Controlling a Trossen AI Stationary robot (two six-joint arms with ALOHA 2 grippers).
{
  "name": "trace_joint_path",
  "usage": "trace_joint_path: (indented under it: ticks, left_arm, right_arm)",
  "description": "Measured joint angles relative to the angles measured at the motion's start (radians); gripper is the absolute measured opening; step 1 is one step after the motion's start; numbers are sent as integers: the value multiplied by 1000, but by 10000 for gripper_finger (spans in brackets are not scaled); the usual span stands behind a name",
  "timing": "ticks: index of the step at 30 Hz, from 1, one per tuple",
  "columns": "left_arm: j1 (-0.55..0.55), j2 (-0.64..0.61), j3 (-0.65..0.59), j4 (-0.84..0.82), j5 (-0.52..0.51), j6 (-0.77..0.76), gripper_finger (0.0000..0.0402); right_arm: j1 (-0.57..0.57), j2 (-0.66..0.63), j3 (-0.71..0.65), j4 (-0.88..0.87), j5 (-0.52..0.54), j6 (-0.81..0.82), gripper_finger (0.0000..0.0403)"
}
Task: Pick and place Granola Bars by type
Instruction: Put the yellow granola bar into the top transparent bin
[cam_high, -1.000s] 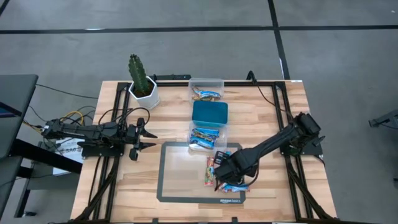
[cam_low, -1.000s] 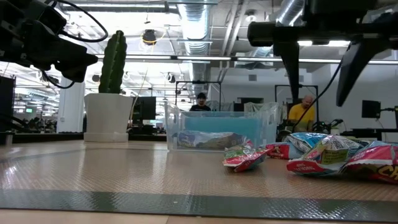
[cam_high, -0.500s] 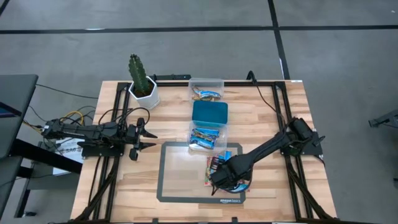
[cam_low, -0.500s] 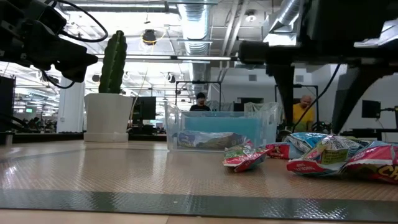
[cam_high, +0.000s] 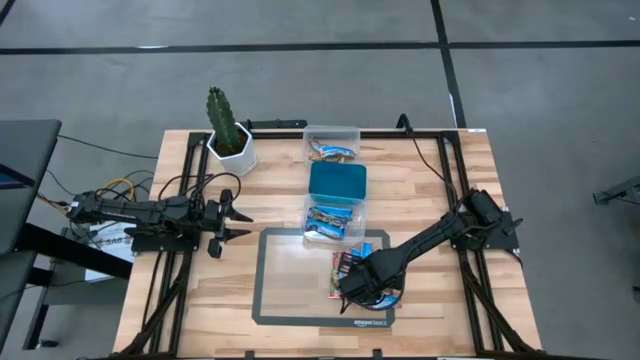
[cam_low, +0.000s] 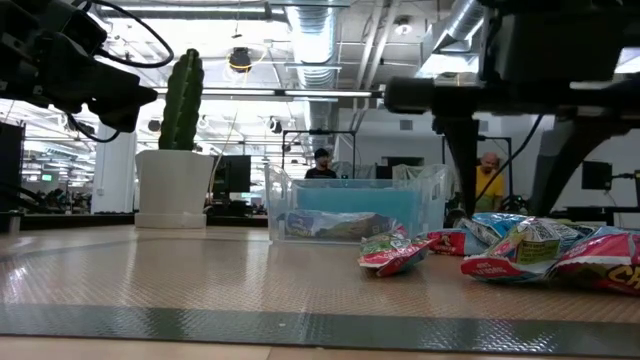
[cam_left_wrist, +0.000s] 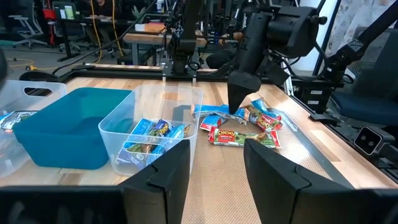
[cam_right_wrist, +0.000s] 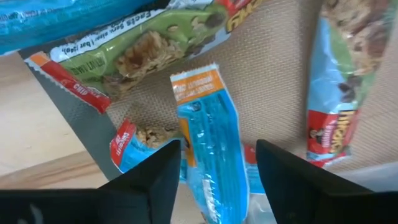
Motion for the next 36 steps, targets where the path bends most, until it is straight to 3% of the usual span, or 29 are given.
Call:
trace_joint_path:
  ticks: [10, 23, 30, 36]
  left_arm:
    - [0, 0, 0, 0, 0, 0, 144]
    - [0, 0, 0, 0, 0, 0, 144]
    - [0, 0, 0, 0, 0, 0, 144]
    - [0, 0, 0, 0, 0, 0, 144]
  right_arm:
    - [0, 0, -48, 56, 0, 0, 160]
    - [0, 0, -48, 63, 8, 12, 46]
    - [0, -5, -46, 76, 90, 193, 33]
    - [0, -9, 31, 163, 93, 411, 33]
